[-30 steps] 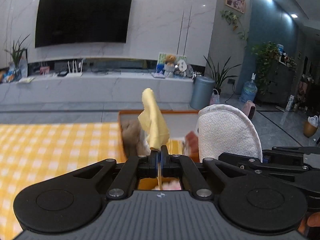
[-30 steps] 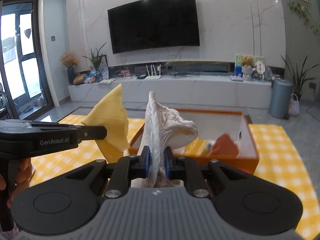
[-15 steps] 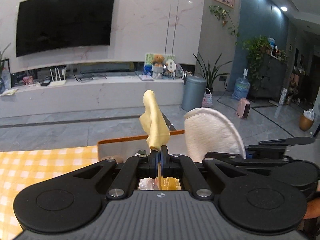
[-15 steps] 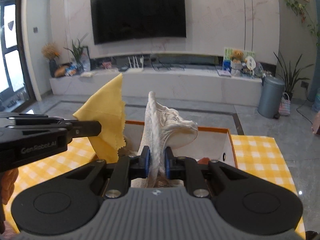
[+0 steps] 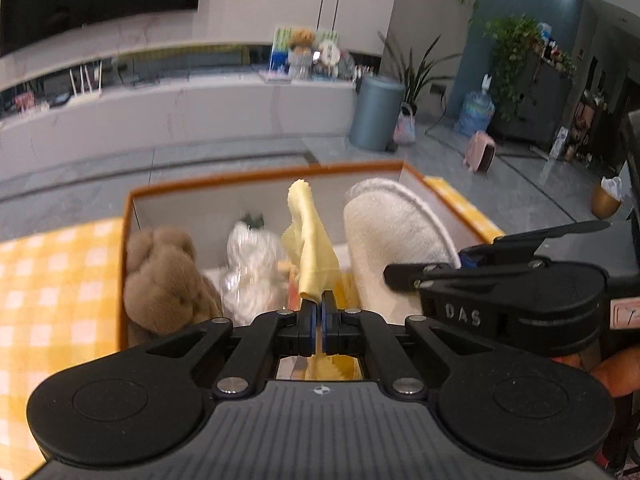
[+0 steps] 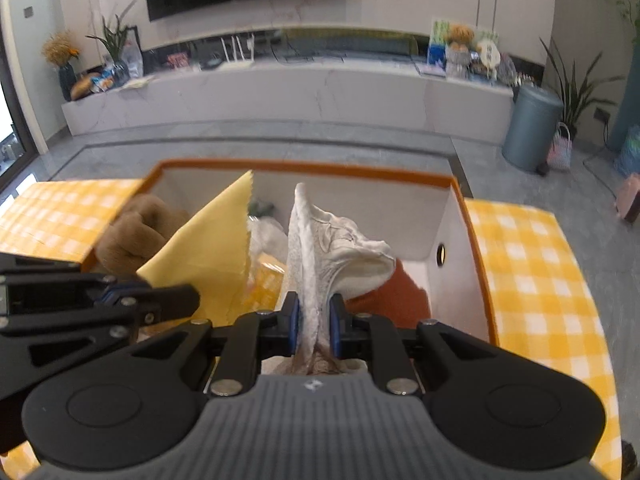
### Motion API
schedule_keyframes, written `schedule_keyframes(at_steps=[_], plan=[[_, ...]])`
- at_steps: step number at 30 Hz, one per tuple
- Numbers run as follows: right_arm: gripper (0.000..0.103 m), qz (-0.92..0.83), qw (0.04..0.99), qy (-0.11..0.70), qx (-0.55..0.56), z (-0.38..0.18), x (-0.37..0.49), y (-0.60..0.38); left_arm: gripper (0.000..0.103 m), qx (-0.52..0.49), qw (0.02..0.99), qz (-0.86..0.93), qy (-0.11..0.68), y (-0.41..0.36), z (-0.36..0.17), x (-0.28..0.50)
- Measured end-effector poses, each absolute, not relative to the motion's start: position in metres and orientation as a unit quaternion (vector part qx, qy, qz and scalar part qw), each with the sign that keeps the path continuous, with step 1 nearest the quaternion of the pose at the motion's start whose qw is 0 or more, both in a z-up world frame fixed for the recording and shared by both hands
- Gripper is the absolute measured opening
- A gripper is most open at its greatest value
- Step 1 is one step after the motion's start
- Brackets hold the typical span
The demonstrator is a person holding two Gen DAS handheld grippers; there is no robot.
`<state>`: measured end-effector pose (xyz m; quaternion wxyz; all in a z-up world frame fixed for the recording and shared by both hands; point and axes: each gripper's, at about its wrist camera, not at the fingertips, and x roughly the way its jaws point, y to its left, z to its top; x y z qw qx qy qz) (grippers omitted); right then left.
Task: Organize soft objects
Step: 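Carry the yellow cloth and white mitt over the orange box with both tools, then open both tools to drop cloth and mitt into the orange box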
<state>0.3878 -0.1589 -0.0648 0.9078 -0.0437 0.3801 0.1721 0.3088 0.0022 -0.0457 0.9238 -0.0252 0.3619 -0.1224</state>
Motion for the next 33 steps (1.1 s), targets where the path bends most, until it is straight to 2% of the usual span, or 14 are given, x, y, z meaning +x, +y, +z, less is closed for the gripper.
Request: schedule_keyframes(at_steps=[4, 9, 11, 12, 15, 17, 19, 24, 28, 33], plan=[[0.015, 0.172, 0.901, 0.395, -0.044, -0.077, 0.394, -0.160, 0.002, -0.030, 0.917, -0.118, 0.379, 0.006, -0.056, 0.312], [0.028, 0.166, 0.904, 0.392, -0.046, -0.079, 0.395, -0.161, 0.008, -0.053, 0.913, -0.107, 0.391, 0.013, -0.057, 0.313], [0.034, 0.166, 0.905, 0.390, -0.047, -0.076, 0.394, -0.163, 0.015, -0.051, 0.914, -0.105, 0.388, 0.012, -0.055, 0.312], [0.037, 0.166, 0.905, 0.388, -0.048, -0.074, 0.392, -0.162, 0.025, -0.053, 0.914, -0.105, 0.387, 0.012, -0.052, 0.312], [0.055, 0.169, 0.907, 0.382, -0.049, -0.065, 0.385, -0.165, 0.059, -0.063, 0.918, -0.103, 0.378, 0.015, -0.043, 0.308], [0.067, 0.168, 0.910, 0.376, -0.047, -0.057, 0.381, -0.168, 0.060, -0.067, 0.920, -0.099, 0.373, 0.017, -0.035, 0.306], [0.073, 0.166, 0.913, 0.370, -0.047, -0.047, 0.375, -0.172, 0.063, -0.065, 0.923, -0.095, 0.368, 0.017, -0.026, 0.303], [0.074, 0.164, 0.922, 0.349, -0.047, -0.022, 0.352, -0.182, 0.066, -0.056, 0.934, -0.090, 0.342, 0.015, -0.002, 0.280], [0.088, 0.158, 0.932, 0.322, -0.051, -0.004, 0.321, -0.188, 0.066, -0.041, 0.942, -0.087, 0.322, 0.011, 0.013, 0.258], [0.096, 0.143, 0.948, 0.281, -0.051, 0.012, 0.265, -0.193, 0.066, -0.017, 0.953, -0.081, 0.290, 0.007, 0.026, 0.217]])
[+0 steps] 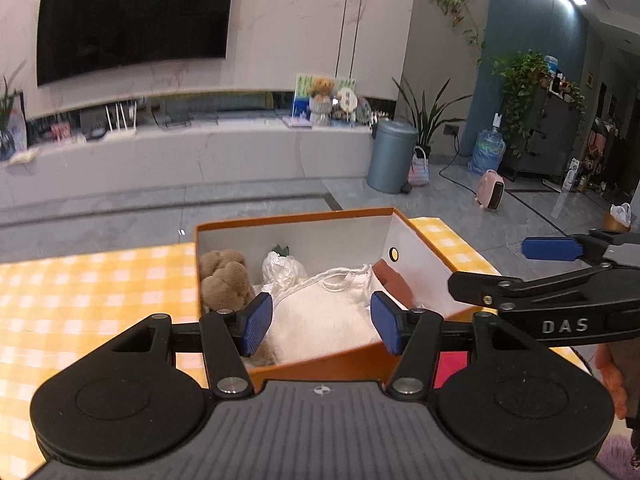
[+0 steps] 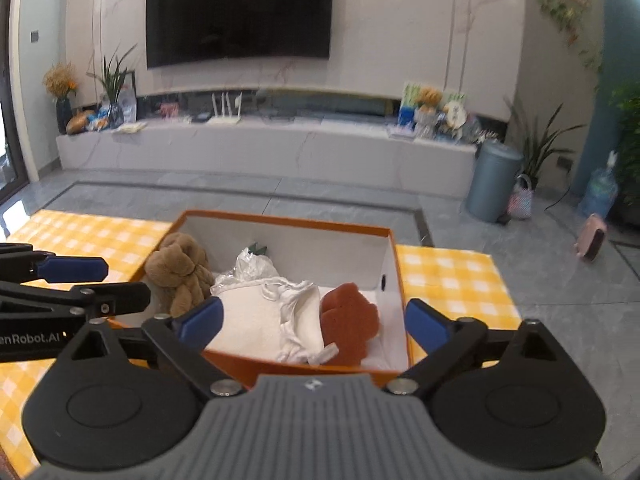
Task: Organize soft objects
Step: 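Move both open tools back to the crocheted items on the table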
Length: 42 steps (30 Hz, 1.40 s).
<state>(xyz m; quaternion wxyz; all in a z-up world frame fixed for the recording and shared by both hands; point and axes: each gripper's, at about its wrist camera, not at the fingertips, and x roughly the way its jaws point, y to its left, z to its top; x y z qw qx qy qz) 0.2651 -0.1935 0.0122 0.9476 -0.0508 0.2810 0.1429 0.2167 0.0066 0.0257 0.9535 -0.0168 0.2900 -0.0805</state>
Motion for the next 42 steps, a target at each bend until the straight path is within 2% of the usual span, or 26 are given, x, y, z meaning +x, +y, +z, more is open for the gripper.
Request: schedule_keyframes(at_steps=[10, 18, 29, 42], plan=[[0.100, 0.132, 0.954, 0.270, 0.000, -0.004, 0.162, -0.197, 0.068, -0.006, 0.961, -0.089, 0.261, 0.005, 0.025, 0.138], [0.100, 0.126, 0.947, 0.294, -0.014, -0.046, 0.110, -0.182, 0.068, -0.013, 0.951, -0.062, 0.303, 0.020, -0.012, 0.099], [0.100, 0.157, 0.920, 0.357, -0.028, -0.093, 0.092, -0.158, 0.067, -0.032, 0.929, -0.045, 0.367, 0.049, -0.055, 0.080], [0.100, 0.172, 0.920, 0.351, -0.004, -0.106, 0.101, -0.136, 0.067, -0.078, 0.921, -0.032, 0.381, 0.083, -0.071, 0.075]])
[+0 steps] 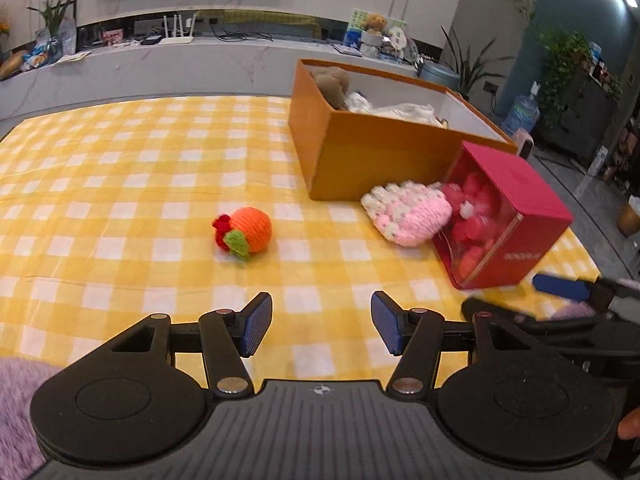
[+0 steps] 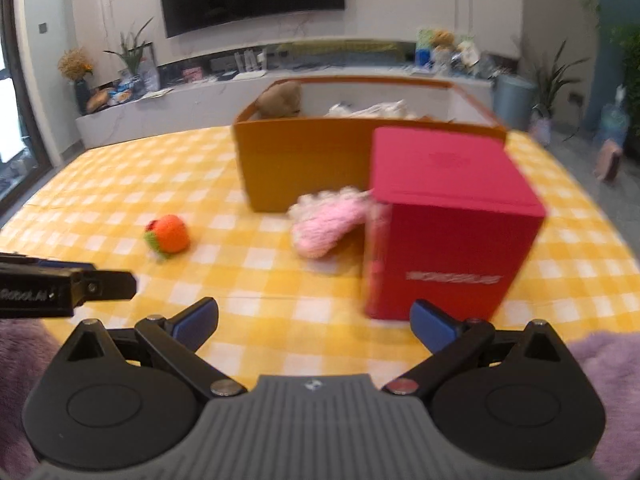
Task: Organize soft objects
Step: 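Move both open tools back to the crocheted items on the table, then close the left tool on the orange crocheted fruit while the right tool grasps the pink crocheted item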
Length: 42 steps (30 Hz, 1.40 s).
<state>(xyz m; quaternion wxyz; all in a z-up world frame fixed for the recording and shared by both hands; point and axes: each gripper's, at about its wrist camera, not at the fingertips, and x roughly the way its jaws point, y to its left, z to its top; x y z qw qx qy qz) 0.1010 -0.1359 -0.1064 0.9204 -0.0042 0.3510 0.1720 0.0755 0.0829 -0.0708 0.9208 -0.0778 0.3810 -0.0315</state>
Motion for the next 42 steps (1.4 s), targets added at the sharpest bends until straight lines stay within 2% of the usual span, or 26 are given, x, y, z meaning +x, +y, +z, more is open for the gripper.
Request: schedule_keyframes(at_steps=[4, 8, 12, 21, 27, 29, 31, 39, 42], plan=[[0.099, 0.209, 0.906, 0.368, -0.012, -0.111, 0.108, -0.118, 0.067, -0.077, 0.924, -0.020, 0.374, 0.093, -0.069, 0.084], [0.084, 0.225, 0.900, 0.373, -0.031, -0.115, 0.116, -0.099, 0.067, -0.083, 0.926, -0.008, 0.369, 0.104, -0.068, 0.095], [0.084, 0.227, 0.900, 0.371, -0.038, -0.113, 0.130, -0.085, 0.067, -0.063, 0.926, -0.010, 0.373, 0.106, -0.067, 0.111], [0.082, 0.236, 0.907, 0.321, -0.134, -0.105, 0.158, -0.052, 0.067, -0.033, 0.912, -0.014, 0.408, 0.115, -0.083, 0.167], [0.082, 0.225, 0.898, 0.319, -0.205, -0.115, 0.183, -0.042, 0.067, -0.024, 0.907, -0.020, 0.420, 0.116, -0.097, 0.183], [0.077, 0.216, 0.892, 0.327, -0.224, -0.122, 0.192, -0.042, 0.066, -0.026, 0.903, -0.023, 0.428, 0.117, -0.103, 0.183], [0.073, 0.212, 0.883, 0.332, -0.254, -0.128, 0.197, -0.040, 0.066, -0.025, 0.904, -0.019, 0.427, 0.118, -0.104, 0.184], [0.074, 0.186, 0.845, 0.309, -0.395, -0.153, 0.196, -0.027, 0.066, -0.004, 0.905, -0.003, 0.425, 0.114, -0.108, 0.188], [0.074, 0.181, 0.835, 0.298, -0.426, -0.160, 0.195, -0.026, 0.060, -0.009, 0.904, 0.009, 0.427, 0.117, -0.109, 0.189]])
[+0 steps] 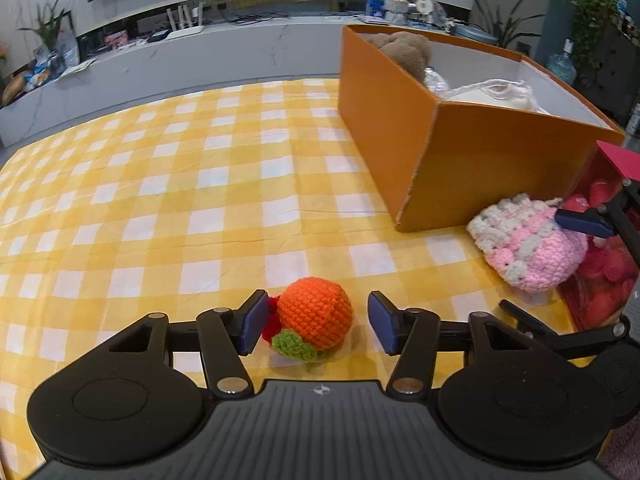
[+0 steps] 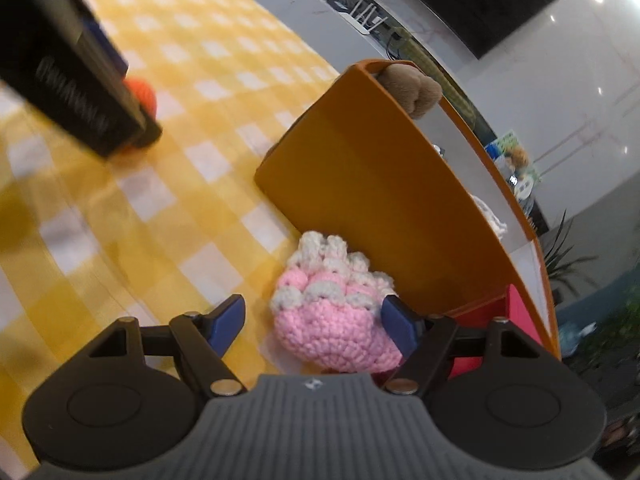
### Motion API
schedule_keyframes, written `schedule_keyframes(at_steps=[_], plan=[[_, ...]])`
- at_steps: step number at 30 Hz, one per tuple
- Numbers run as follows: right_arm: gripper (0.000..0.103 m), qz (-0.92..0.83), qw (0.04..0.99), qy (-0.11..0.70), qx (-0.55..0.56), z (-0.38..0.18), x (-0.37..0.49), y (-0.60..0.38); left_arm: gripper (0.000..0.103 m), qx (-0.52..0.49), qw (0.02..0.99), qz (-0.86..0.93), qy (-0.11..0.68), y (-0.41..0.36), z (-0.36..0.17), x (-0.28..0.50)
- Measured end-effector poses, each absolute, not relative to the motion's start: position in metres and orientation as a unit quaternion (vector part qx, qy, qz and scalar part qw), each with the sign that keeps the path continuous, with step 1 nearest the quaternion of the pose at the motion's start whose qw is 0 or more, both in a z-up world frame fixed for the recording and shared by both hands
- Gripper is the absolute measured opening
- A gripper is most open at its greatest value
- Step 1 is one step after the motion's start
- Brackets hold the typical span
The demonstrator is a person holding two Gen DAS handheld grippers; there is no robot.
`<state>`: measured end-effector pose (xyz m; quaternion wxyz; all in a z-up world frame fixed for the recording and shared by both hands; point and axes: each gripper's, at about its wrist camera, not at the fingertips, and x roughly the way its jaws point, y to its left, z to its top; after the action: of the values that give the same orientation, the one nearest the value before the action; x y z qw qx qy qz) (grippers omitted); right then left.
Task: Organize soft objects
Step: 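Close the left tool on the orange crocheted fruit while the right tool grasps the pink crocheted item, then carry the orange fruit and pink crocheted item over the orange box with both tools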
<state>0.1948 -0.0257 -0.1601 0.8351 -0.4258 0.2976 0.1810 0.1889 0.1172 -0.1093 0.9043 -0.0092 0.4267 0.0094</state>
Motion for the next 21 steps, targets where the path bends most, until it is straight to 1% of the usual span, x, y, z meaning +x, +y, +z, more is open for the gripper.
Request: schedule_keyframes(at_steps=[1, 3, 4, 5, 7, 8, 11, 16, 21], plan=[[0.073, 0.179, 0.832, 0.293, -0.436, -0.163, 0.195, -0.026, 0.056, -0.015, 0.904, 0.014, 0.427, 0.120, -0.109, 0.189], [0.072, 0.178, 0.830, 0.285, -0.446, -0.165, 0.194, -0.027, 0.053, -0.029, 0.905, 0.020, 0.425, 0.125, -0.108, 0.188], [0.066, 0.176, 0.829, 0.283, -0.448, -0.165, 0.194, -0.027, 0.053, -0.037, 0.905, 0.020, 0.423, 0.127, -0.108, 0.188], [0.056, 0.171, 0.827, 0.280, -0.456, -0.166, 0.194, -0.027, 0.052, -0.040, 0.905, 0.020, 0.422, 0.129, -0.107, 0.187], [0.055, 0.171, 0.821, 0.279, -0.467, -0.167, 0.194, -0.027, 0.049, -0.041, 0.907, 0.021, 0.419, 0.129, -0.106, 0.186], [0.051, 0.172, 0.821, 0.282, -0.467, -0.167, 0.194, -0.027, 0.047, -0.040, 0.908, 0.022, 0.416, 0.128, -0.105, 0.185], [0.041, 0.176, 0.822, 0.284, -0.461, -0.166, 0.194, -0.026, 0.047, -0.045, 0.911, 0.025, 0.409, 0.129, -0.103, 0.183], [0.036, 0.184, 0.842, 0.288, -0.418, -0.144, 0.191, -0.031, 0.046, -0.059, 0.919, 0.022, 0.389, 0.132, -0.096, 0.175], [0.035, 0.199, 0.863, 0.274, -0.375, -0.113, 0.176, -0.037, 0.046, -0.120, 0.915, -0.005, 0.385, 0.137, -0.089, 0.163]])
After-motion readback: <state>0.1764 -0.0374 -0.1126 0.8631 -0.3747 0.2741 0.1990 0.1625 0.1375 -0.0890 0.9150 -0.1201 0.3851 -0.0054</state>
